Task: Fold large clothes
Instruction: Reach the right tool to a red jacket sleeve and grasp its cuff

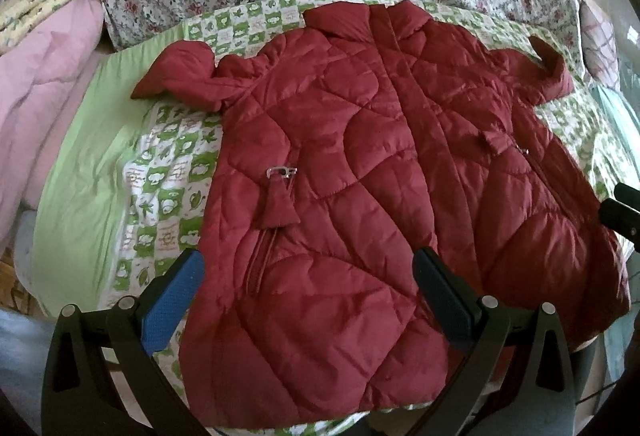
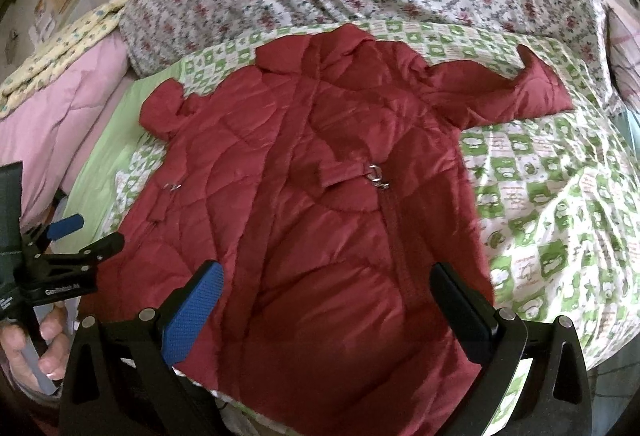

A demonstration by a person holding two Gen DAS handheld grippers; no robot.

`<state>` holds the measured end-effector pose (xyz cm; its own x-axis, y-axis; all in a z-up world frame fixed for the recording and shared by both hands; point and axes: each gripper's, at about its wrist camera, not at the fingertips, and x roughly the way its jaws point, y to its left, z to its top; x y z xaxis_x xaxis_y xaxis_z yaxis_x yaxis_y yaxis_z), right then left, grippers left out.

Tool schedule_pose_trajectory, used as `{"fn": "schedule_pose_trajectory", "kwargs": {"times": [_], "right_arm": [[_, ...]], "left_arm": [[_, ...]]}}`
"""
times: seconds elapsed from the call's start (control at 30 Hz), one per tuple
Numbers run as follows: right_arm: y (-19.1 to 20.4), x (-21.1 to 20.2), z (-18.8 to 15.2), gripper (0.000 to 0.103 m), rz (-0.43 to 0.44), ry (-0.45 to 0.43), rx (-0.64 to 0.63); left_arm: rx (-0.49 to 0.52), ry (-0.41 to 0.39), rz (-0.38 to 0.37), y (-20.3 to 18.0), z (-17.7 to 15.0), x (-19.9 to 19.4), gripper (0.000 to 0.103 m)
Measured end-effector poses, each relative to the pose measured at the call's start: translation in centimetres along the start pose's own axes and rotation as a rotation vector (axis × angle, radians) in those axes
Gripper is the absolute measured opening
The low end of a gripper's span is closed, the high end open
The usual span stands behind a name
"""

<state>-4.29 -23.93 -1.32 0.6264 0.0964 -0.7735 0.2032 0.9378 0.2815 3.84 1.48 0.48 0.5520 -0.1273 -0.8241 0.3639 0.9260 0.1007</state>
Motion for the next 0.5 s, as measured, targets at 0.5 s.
{"fn": "schedule_pose_trajectory", "kwargs": {"times": [0.5], "right_arm": [[-11.0,1.2,6.7,0.103,-0.067,-0.074,0.177]], "left_arm": [[-0.061,0.019,0.022,1.9,4.4,3.6,0.103]]}}
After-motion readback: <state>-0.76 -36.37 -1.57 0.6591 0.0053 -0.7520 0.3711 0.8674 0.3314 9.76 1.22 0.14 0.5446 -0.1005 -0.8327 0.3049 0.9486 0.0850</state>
